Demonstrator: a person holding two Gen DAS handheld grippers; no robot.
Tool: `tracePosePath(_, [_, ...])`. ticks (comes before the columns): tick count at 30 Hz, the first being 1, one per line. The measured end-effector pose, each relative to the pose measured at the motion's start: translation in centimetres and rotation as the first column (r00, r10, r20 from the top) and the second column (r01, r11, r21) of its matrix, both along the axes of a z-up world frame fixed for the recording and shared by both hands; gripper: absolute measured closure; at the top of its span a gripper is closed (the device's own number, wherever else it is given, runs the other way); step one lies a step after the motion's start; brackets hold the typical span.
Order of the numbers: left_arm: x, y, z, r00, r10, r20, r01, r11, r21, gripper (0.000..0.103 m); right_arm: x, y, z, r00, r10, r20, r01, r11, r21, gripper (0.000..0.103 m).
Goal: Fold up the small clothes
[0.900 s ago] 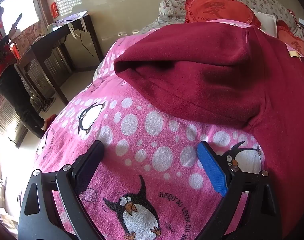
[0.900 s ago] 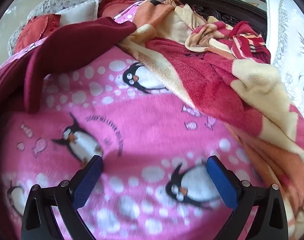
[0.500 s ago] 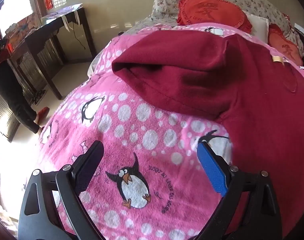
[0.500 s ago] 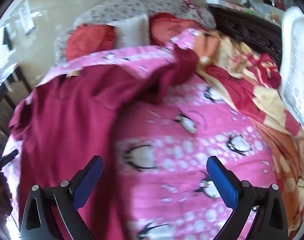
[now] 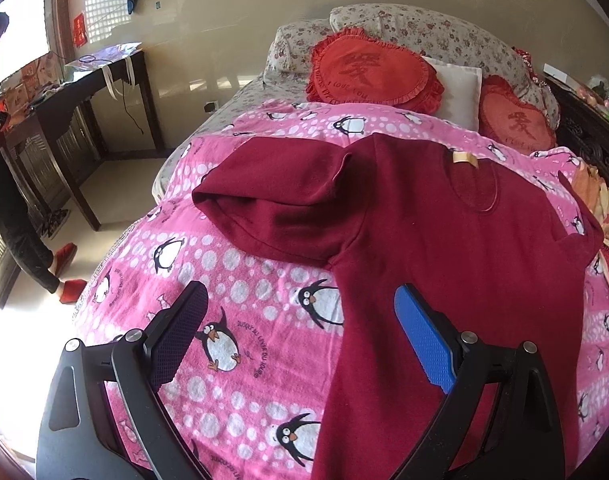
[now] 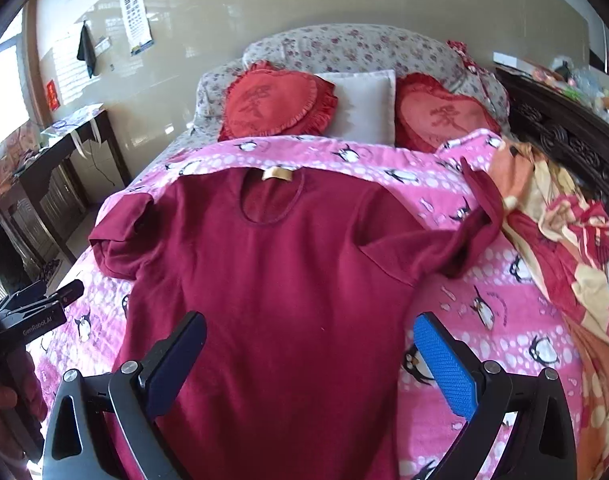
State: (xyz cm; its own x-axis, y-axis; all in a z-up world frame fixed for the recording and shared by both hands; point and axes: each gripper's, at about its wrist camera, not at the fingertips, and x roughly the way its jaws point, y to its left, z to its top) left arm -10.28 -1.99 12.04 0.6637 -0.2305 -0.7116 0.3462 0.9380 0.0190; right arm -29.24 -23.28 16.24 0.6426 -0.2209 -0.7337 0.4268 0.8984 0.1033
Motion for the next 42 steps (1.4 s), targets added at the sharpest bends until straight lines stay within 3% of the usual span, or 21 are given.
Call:
tracePosePath(3, [-0.4, -0.9, 0.6, 1.000, -0.015, -0.003, 0.015, 1.000, -0.004, 0.008, 3.7, -1.6, 3.0, 0.999, -0.015, -0.035, 0.015, 1.000, 0.016, 0.000])
tracePosePath(7, [-0.7, -1.9, 0.8, 0.999, -0.028, -0.026, 0.027, 0.999, -0.017, 0.008, 4.8, -2.0, 4.3, 0.999, -0.006, -0.042, 0.006, 1.000, 0.006, 0.000])
tracePosePath(23, [-3.4, -4.7, 0.3, 0.998, -0.069, 0.002, 0.069, 0.998, -0.006, 0.008, 3.9, -3.4, 2.7, 0.999, -0.038, -0.037, 0.040, 0.999, 0.035, 0.000])
tracePosePath(30, [-4.3, -4.5, 0.7, 0.996, -0.088, 0.018, 0.089, 0.996, -0.024, 0.008, 3.3, -2.8, 3.2, 0.999, -0.032, -0.012, 0.033, 0.999, 0.008, 0.000])
tracePosePath(36, [-5.4, -3.5, 1.7, 0.997, -0.069, 0.036, 0.070, 0.997, -0.035, 0.008, 2.7, -2.2, 3.6, 1.000, -0.010, 0.022, 0.009, 0.999, 0.047, 0.000])
tracePosePath(42, [-6.8, -2.6, 2.3, 0.997, -0.047, 0.054, 0.048, 0.999, -0.008, 0.008, 2.3, -1.0, 3.7, 1.000, 0.021, 0.022, -0.022, 0.999, 0.043, 0.000])
